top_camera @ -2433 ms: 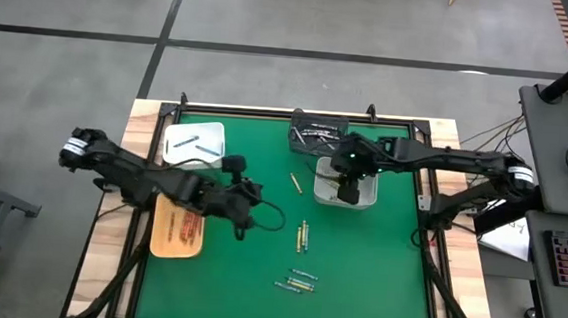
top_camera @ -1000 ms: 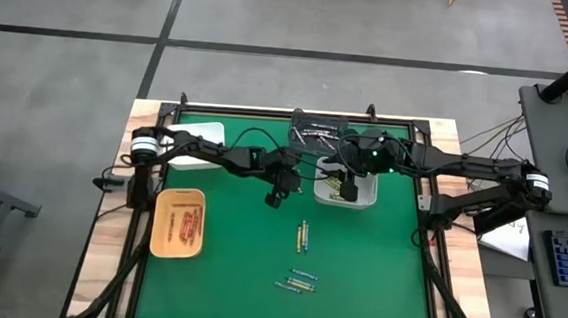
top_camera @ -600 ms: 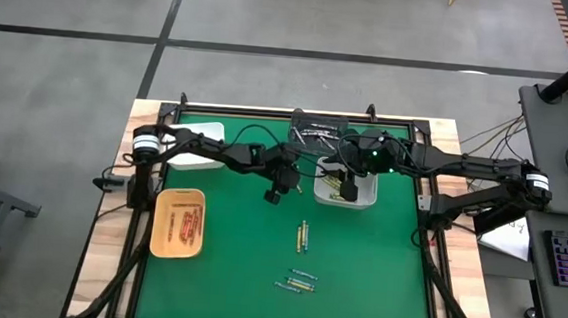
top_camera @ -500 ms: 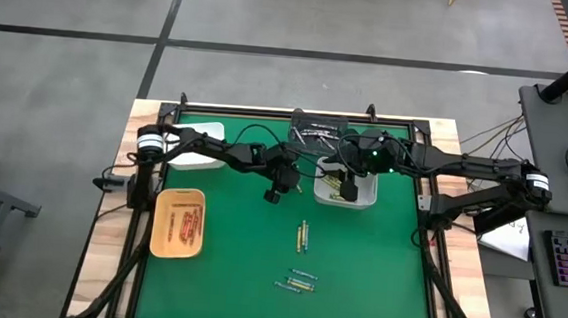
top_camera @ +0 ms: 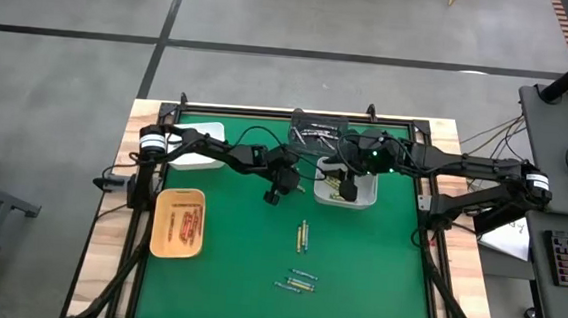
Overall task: Sort crayons
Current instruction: Put the green crayon into the gray bin
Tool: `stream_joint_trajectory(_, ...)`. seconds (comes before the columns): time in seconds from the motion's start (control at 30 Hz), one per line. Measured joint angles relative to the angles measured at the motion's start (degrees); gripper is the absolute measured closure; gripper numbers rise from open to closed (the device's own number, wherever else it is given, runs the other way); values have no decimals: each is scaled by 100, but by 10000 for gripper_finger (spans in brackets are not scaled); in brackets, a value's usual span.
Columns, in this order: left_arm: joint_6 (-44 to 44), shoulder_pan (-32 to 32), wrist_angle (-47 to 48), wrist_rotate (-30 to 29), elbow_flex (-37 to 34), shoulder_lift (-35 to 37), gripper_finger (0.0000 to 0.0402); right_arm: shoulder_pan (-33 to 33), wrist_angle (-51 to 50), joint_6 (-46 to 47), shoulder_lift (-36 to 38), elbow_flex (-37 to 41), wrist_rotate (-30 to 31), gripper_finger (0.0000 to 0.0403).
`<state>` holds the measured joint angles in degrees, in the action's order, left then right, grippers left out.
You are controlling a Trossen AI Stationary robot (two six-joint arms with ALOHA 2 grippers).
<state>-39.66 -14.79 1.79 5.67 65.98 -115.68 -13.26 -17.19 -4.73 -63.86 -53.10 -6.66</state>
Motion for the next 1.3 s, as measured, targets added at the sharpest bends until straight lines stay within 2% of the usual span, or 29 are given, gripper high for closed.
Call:
stream_joint_trajectory(0.13, 126, 0, 32, -2, 0, 0, 394, 0, 4, 92, 0, 0, -89, 266)
stream_joint_trajectory(0.3, 581, 76, 140, -94, 0, 57, 399, 0, 4, 34, 0, 0, -109, 266)
stream_joint_trajectory(0.43, 855, 225, 613, -160, -31, 335, 400, 0, 108, -24, 8, 0, -113, 266)
stream_joint_trajectory(0.63, 1370, 299, 1329, -78, -27, 1473, 401, 0, 346, -215, 35, -13, -115, 266)
stream_joint_trajectory(0.73, 1852, 301, 1319, -80, -180, 2124, 401, -1, 717, -437, 27, 29, -115, 266)
stream_joint_trajectory(0.87, 2432, 435, 262, -74, -796, 2973, 401, 51, 1667, -752, -2, 454, -284, 266)
stream_joint_trajectory(1.03, 2870, 906, -2158, -645, -2107, 3767, 401, 63, 3596, -655, -22, 1307, -395, 266)
stream_joint_trajectory(1.17, 2695, 1214, -4079, -1377, -2887, 3875, 401, 65, 4855, -547, -170, 1830, -393, 266)
stream_joint_trajectory(1.23, 2666, 1317, -4656, -1562, -3077, 3900, 401, 68, 5248, -202, -169, 1847, -407, 266)
stream_joint_trajectory(1.3, 2690, 1361, -4805, -1561, -3147, 3991, 401, 62, 5279, 136, -106, 1783, -404, 266)
